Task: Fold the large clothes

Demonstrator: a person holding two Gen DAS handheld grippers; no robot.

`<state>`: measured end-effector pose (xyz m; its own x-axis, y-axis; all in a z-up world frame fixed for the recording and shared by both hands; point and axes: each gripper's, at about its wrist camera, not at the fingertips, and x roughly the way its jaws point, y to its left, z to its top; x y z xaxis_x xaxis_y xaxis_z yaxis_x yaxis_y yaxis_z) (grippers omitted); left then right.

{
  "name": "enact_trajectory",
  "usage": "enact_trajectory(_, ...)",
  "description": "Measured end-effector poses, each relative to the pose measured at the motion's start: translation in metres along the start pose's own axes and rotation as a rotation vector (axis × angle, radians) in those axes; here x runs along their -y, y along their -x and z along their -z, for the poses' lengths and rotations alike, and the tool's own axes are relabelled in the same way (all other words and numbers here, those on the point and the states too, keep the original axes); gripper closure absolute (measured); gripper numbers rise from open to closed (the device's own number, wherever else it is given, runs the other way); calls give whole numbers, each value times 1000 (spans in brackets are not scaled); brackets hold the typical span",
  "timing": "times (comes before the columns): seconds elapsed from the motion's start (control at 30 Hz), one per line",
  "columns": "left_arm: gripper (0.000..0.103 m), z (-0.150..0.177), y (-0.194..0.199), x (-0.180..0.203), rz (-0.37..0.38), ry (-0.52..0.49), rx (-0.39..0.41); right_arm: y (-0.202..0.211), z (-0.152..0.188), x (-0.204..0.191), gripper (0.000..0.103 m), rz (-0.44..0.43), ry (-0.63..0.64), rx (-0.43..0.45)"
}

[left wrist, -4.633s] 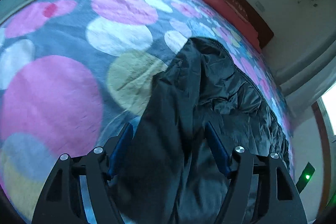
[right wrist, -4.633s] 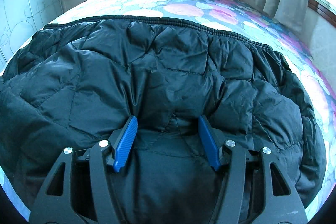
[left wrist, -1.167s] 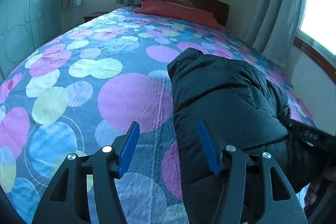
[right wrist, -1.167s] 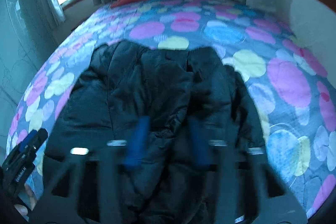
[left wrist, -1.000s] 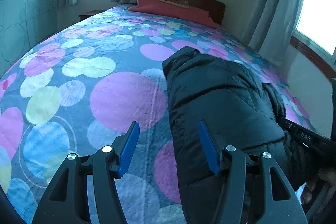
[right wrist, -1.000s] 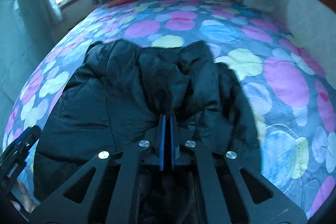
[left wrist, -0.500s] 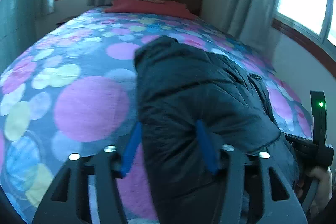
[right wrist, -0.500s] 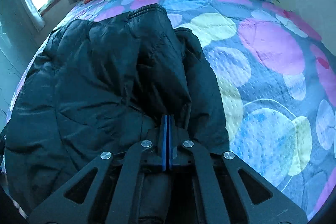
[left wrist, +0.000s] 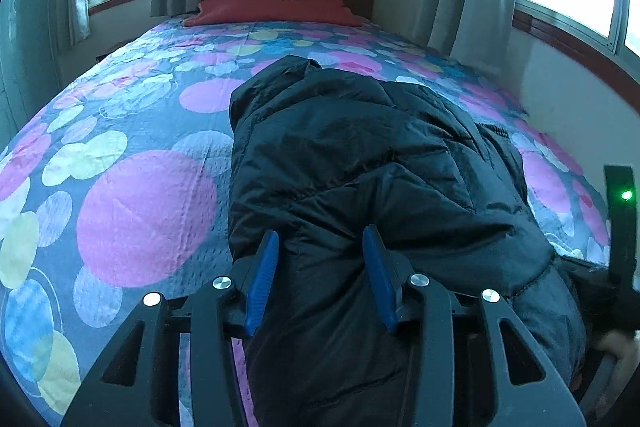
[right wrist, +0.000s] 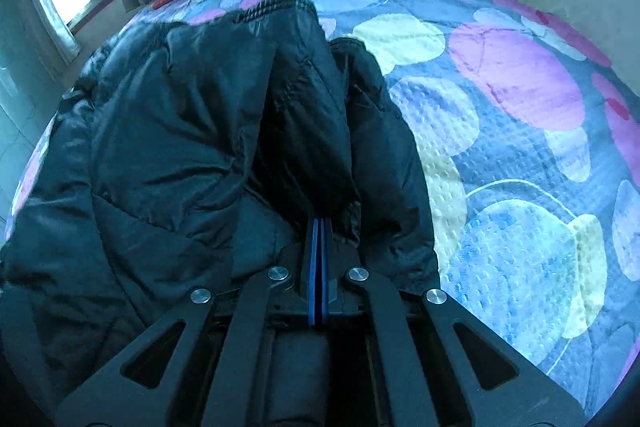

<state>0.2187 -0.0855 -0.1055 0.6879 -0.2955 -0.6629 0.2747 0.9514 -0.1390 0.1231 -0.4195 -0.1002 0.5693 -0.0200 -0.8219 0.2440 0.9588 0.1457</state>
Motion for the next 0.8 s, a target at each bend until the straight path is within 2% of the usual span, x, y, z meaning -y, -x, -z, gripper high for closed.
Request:
enact_trajectory(0.13, 60, -1, 4, -1, 11, 0, -4, 25, -2, -1, 99, 1, -6, 25)
enact_trajectory(0.2, 60, -3, 7, -3, 21, 14, -9, 38, -2, -5, 93, 6, 1, 46)
enact_trajectory(0.27, 60, -5, 12, -6, 36, 35, -10, 54, -5, -9, 82, 1, 7, 75)
enact_trajectory(0.4, 60, -8, 21, -14, 54, 70, -1, 69, -19, -19, 74, -35, 15, 119)
enact_trajectory(0.43, 60, -9, 24, -15, 57, 77, 5, 69, -22, -22, 68, -40, 16, 121)
enact_trajectory(0.53, 60, -14, 27, -18, 44, 73, 13, 61, -31, -29, 66, -68, 15, 108)
enact_trajectory(0.63, 58, -18, 27, -27, 52, 126, 11, 46, -38, -34, 61, -85, 7, 83)
enact_trajectory(0.8, 58, -17, 17, -41, 59, 204, -25, 38, -46, -27, 61, -129, -42, 65)
